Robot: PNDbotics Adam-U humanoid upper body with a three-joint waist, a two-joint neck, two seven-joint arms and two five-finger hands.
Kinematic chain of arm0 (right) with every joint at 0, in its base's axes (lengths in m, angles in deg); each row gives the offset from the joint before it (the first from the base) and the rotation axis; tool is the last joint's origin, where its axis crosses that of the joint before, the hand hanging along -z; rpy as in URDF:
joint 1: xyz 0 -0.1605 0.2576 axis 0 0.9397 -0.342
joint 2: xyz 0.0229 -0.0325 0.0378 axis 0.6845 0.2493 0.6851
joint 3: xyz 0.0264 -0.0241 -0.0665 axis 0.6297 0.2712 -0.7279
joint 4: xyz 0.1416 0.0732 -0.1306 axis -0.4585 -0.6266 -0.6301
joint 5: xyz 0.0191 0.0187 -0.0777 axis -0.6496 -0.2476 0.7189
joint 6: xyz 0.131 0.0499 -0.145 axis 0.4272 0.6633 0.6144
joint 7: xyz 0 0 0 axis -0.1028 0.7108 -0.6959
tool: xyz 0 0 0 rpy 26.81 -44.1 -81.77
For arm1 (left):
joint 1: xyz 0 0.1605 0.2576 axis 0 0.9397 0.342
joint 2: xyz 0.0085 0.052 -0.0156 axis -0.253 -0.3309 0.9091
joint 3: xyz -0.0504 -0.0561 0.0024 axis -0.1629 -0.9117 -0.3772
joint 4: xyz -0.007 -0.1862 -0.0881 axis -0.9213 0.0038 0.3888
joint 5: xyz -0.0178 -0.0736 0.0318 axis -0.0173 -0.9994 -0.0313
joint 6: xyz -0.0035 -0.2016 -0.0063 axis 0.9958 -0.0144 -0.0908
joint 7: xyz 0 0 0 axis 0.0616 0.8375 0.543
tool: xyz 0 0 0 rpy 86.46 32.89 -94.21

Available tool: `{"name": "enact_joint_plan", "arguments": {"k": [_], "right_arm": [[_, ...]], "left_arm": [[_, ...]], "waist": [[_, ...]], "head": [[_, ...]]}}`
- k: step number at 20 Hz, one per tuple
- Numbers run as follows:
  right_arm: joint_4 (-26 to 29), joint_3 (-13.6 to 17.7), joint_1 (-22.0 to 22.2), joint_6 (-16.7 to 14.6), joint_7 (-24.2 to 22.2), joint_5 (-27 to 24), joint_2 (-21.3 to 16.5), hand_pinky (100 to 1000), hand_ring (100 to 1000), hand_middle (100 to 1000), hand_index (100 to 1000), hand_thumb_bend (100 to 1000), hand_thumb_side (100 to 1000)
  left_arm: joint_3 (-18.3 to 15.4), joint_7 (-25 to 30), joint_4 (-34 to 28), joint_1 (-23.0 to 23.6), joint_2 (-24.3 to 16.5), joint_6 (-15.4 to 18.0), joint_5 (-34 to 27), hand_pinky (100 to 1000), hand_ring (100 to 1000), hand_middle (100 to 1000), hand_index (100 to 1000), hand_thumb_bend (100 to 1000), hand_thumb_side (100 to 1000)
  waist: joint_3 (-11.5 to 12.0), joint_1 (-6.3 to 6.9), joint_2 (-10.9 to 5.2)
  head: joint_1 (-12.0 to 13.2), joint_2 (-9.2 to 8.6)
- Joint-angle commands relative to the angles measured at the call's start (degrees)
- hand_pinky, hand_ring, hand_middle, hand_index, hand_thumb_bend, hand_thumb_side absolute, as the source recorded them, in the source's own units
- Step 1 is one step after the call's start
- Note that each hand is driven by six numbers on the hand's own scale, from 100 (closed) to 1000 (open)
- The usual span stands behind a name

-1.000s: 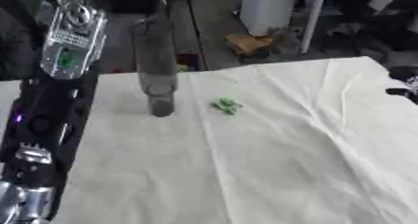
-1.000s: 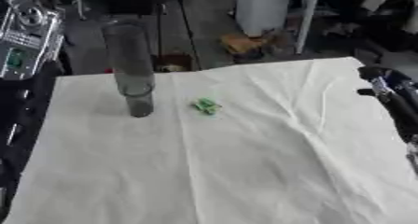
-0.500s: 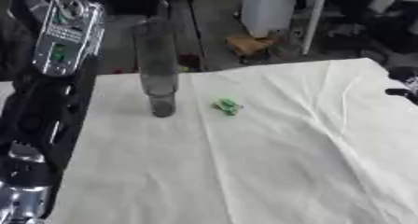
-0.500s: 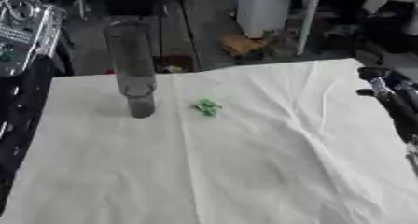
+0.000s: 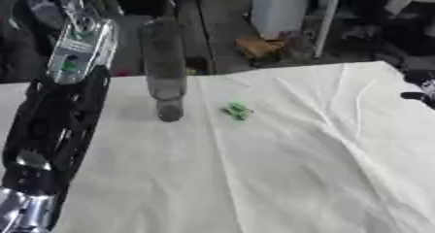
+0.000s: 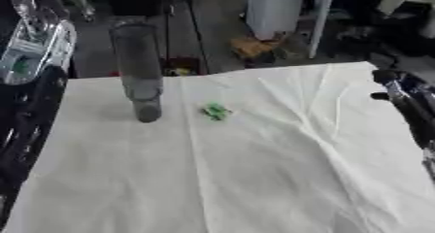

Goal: Arrange flowers into the vase.

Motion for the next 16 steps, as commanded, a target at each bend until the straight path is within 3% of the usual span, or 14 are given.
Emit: {"name": "enact_joint_plan", "arguments": {"k": [1, 10, 16], "right_arm": [[0.30, 0.36, -0.87, -0.17, -0.08, 0.05, -1.03, 757, 894, 805, 780, 100, 646], [0.31, 0.44, -0.91, -0.16, -0.16, 0.04, -0.96, 757, 894, 805, 779, 100, 644], [0.34, 0.45, -0.93, -0.13, -0.26, 0.06, -0.91, 757, 894, 804, 779, 100, 646]], "left_arm": [[-0.27, 1.33, 0.46, -1.69, -0.47, 2.81, -3.13, 100, 100, 100, 100, 1000, 390], [0.87, 5.19, 0.71, -1.76, -1.42, 6.75, -13.63, 100, 100, 100, 100, 1000, 371], [1.35, 6.14, 3.40, -1.75, -1.81, 5.65, -15.82, 100, 100, 100, 100, 1000, 393]], "waist": [[-0.20, -0.13, -0.49], [-0.43, 0.13, -0.26], [-0.54, 0.32, -0.18]], "head": [[-0.18, -0.18], [-0.36, -0.13], [-0.38, -0.29]]}}
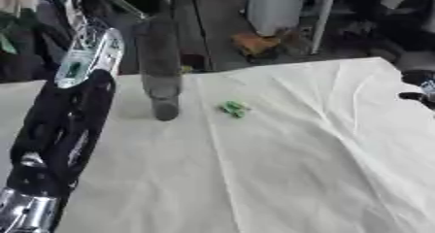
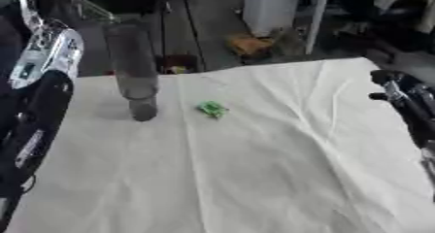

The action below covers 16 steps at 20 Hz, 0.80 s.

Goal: Arrange flowers into the vase.

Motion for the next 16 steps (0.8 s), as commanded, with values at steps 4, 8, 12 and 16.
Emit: {"name": "enact_joint_plan", "arguments": {"k": [4, 8, 12, 16], "right_arm": [[0.58, 0.34, -1.02, -0.08, -0.30, 0.11, -1.12, 757, 894, 804, 779, 100, 646], [0.57, 0.17, -1.05, -0.01, -0.55, 0.21, -1.16, 757, 894, 804, 778, 100, 647], [0.57, 0.13, -0.87, 0.12, -0.68, 0.35, -1.30, 757, 894, 804, 778, 100, 647], [0.61, 0.12, -0.77, 0.23, -0.75, 0.45, -1.43, 757, 894, 804, 778, 100, 648]], "left_arm": [[0.24, -0.61, 3.26, -2.29, -1.96, -2.39, 0.70, 100, 100, 100, 100, 1000, 396], [0.07, -1.74, 6.87, -3.59, -2.77, -4.68, 2.66, 100, 100, 100, 100, 1000, 397], [-0.38, -2.70, 9.76, -4.91, -3.51, -6.12, 4.26, 100, 100, 100, 100, 1000, 399], [-0.68, -3.55, 12.03, -5.82, -3.99, -7.57, 5.75, 100, 100, 100, 100, 1000, 413]], "waist": [[-0.60, 0.19, -0.53], [-1.52, 0.83, -0.65], [-2.38, 1.51, -0.95], [-2.98, 2.10, -1.32]], "head": [[0.10, -0.42], [0.27, -0.42], [0.25, -0.24], [0.39, -0.18]]}}
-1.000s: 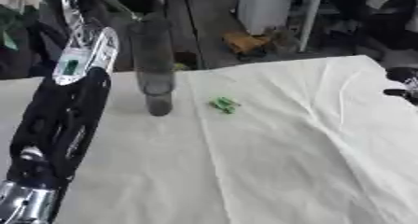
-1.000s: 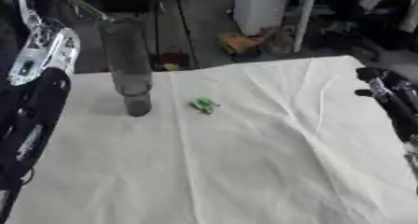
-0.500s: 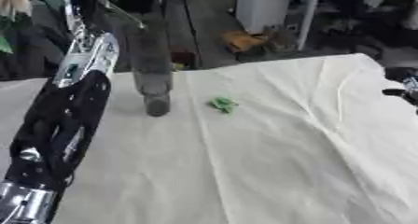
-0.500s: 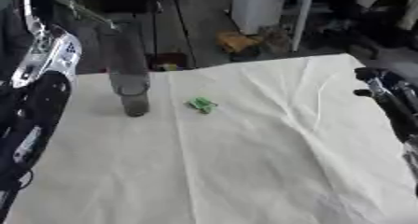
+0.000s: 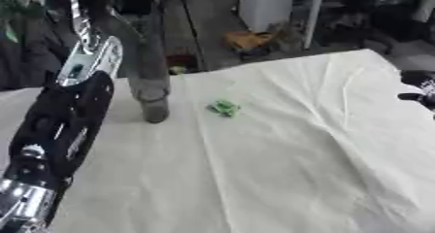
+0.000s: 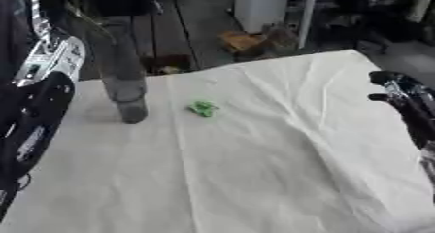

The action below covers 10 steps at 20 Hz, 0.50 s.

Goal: Arrange flowers into the vase.

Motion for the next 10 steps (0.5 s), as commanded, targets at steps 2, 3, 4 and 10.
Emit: {"name": "enact_joint_plan", "arguments": {"k": [2, 3, 4, 10], "right_arm": [[0.64, 0.14, -0.70, 0.01, -0.26, 0.41, -1.57, 757, 894, 803, 777, 100, 648], [0.66, 0.12, -0.72, 0.03, -0.29, 0.43, -1.61, 757, 894, 803, 777, 100, 648], [0.68, 0.09, -0.75, 0.05, -0.34, 0.46, -1.65, 757, 894, 803, 777, 100, 648], [0.78, 0.10, -0.82, 0.17, -0.43, 0.55, -1.62, 757, 894, 803, 776, 100, 649]], "left_arm": [[-0.71, -0.91, 1.44, -2.32, -2.24, -1.56, 2.31, 100, 100, 100, 100, 1000, 437], [-0.82, -1.19, 1.88, -2.41, -2.31, -1.78, 2.99, 100, 100, 100, 100, 1000, 465], [-0.98, -1.63, 2.56, -2.49, -2.36, -2.09, 3.75, 100, 100, 100, 100, 1000, 478], [-1.93, -5.23, 6.55, -2.72, -2.30, -4.09, 6.78, 100, 100, 100, 100, 1000, 551]], "waist": [[-0.37, 0.11, -1.09], [-0.47, 0.24, -1.16], [-0.58, 0.37, -1.20], [-1.20, 0.85, -1.24]], "head": [[0.33, -0.15], [0.39, -0.15], [0.45, -0.15], [0.94, -0.13]]}}
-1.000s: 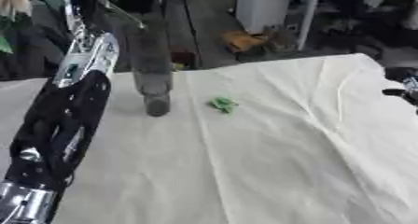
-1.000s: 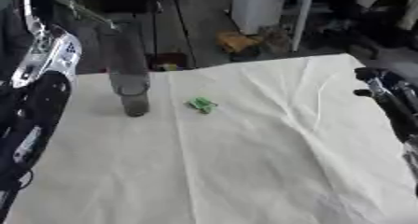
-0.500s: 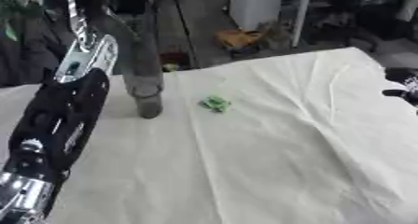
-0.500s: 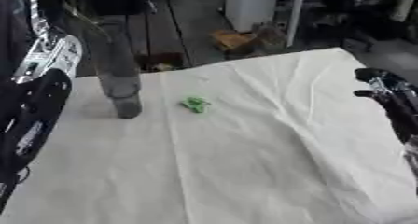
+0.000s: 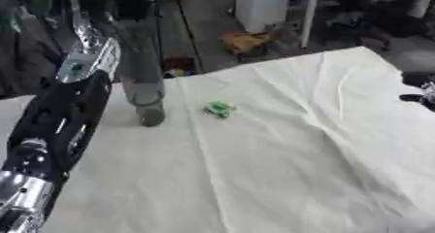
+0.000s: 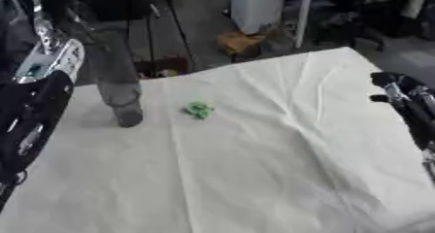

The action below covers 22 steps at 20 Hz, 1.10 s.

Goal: Arrange flowers into the vase.

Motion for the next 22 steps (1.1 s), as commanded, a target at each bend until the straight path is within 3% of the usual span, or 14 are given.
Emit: {"name": "enact_joint_plan", "arguments": {"k": [1, 7, 8, 9, 10, 11, 12, 13, 14, 22], "right_arm": [[0.78, 0.38, -0.84, -0.06, -0.12, 0.21, -1.62, 757, 894, 803, 776, 100, 649], [0.79, 0.42, -0.79, 0.01, -0.10, 0.27, -1.60, 756, 894, 803, 776, 100, 649], [0.79, 0.42, -0.78, 0.02, -0.10, 0.27, -1.59, 756, 894, 803, 776, 100, 650], [0.78, 0.42, -0.77, 0.02, -0.11, 0.28, -1.58, 756, 894, 803, 776, 100, 650], [0.79, 0.41, -0.78, 0.02, -0.12, 0.28, -1.56, 756, 893, 803, 776, 100, 650], [0.80, 0.41, -0.79, 0.02, -0.14, 0.29, -1.53, 756, 893, 803, 776, 100, 650], [0.79, 0.42, -0.78, 0.02, -0.14, 0.30, -1.51, 756, 893, 803, 776, 100, 650], [0.79, 0.43, -0.77, 0.03, -0.14, 0.30, -1.49, 756, 893, 803, 776, 100, 650], [0.78, 0.44, -0.76, 0.02, -0.13, 0.31, -1.49, 756, 893, 803, 776, 100, 650], [0.67, 0.51, -0.68, 0.01, -0.09, 0.29, -1.46, 755, 893, 803, 776, 100, 650]], "left_arm": [[-0.79, -1.69, 0.80, -1.96, -1.55, -0.49, 1.54, 100, 100, 100, 100, 1000, 554], [-0.94, -2.89, 1.43, -1.96, -1.38, -0.02, 2.47, 100, 100, 132, 132, 1000, 567], [-0.92, -3.04, 1.42, -1.94, -1.34, 0.11, 2.60, 148, 178, 217, 182, 1000, 586], [-0.90, -3.14, 1.40, -1.93, -1.29, 0.20, 2.68, 148, 178, 217, 182, 1000, 586], [-0.88, -3.29, 1.37, -1.92, -1.29, 0.28, 2.79, 261, 264, 285, 228, 1000, 604], [-0.86, -3.45, 1.34, -1.90, -1.26, 0.33, 2.92, 261, 264, 285, 228, 1000, 604], [-0.83, -3.60, 1.31, -1.88, -1.25, 0.34, 3.05, 358, 354, 356, 286, 1000, 616], [-0.80, -3.75, 1.29, -1.85, -1.24, 0.31, 3.19, 358, 354, 356, 286, 1000, 616], [-0.76, -3.86, 1.26, -1.83, -1.24, 0.29, 3.36, 412, 421, 417, 342, 1000, 622], [-0.57, -4.22, 1.24, -1.93, -1.48, -1.44, 5.66, 521, 539, 531, 458, 1000, 625]], "waist": [[-0.10, -0.17, -0.87], [0.07, 0.01, -0.93], [0.15, 0.02, -0.94], [0.20, 0.02, -0.95], [0.25, 0.02, -0.96], [0.28, 0.02, -0.97], [0.30, -0.01, -0.98], [0.31, -0.03, -0.98], [0.31, -0.06, -0.99], [0.36, -0.12, -1.12]], "head": [[0.42, -0.09], [0.44, -0.09], [0.34, -0.10], [0.27, -0.10], [0.22, -0.12], [0.19, -0.14], [0.18, -0.09], [0.18, -0.06], [0.19, -0.03], [0.15, 0.06]]}}
